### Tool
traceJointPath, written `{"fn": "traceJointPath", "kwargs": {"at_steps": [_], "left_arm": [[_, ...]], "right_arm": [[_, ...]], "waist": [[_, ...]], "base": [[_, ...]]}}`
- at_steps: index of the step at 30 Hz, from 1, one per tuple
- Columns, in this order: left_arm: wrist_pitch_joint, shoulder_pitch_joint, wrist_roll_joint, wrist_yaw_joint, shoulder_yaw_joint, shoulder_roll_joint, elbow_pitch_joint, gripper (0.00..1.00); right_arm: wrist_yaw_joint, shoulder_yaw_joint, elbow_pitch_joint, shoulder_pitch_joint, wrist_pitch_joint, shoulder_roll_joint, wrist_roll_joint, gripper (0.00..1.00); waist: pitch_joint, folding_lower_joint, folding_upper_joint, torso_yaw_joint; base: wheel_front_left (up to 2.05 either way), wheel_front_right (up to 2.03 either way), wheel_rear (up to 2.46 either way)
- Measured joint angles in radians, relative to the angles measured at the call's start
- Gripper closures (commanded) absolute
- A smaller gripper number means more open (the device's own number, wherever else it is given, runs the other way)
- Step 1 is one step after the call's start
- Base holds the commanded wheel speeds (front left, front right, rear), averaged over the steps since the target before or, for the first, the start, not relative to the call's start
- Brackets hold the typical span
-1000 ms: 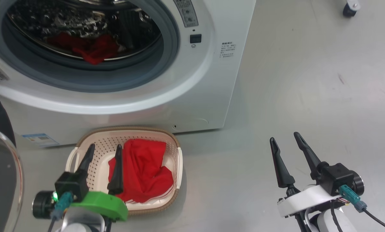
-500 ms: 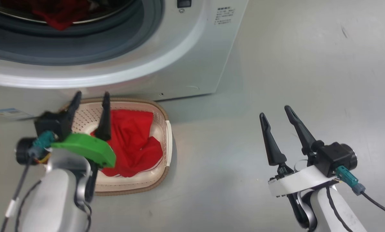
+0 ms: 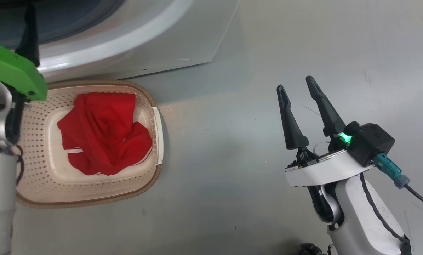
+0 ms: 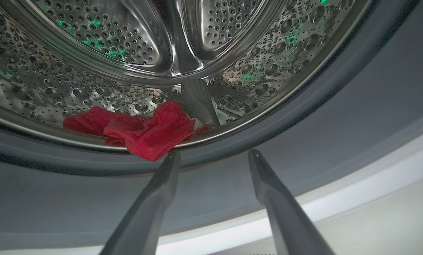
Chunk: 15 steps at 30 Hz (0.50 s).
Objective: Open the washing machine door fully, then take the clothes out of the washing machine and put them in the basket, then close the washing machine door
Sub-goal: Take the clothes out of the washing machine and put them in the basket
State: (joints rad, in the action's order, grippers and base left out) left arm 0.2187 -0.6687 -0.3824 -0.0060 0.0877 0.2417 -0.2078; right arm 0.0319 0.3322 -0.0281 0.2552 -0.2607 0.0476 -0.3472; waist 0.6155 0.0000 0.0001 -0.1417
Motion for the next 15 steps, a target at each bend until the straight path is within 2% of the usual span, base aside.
{"fn": "traceJointPath", "kwargs": {"at_steps": [15], "left_arm": [[0.239,-0.249,0.008,-0.045,-0.050,0.201,-0.089,0.00]], "right_arm": [[-0.026,0.059,0.000,0.068,0.000,0.001,-0.088,0.00]], "waist": [[0.116,0.0000,0.0000,-0.115]], "base": [[0.00,0.00,0.00]]}}
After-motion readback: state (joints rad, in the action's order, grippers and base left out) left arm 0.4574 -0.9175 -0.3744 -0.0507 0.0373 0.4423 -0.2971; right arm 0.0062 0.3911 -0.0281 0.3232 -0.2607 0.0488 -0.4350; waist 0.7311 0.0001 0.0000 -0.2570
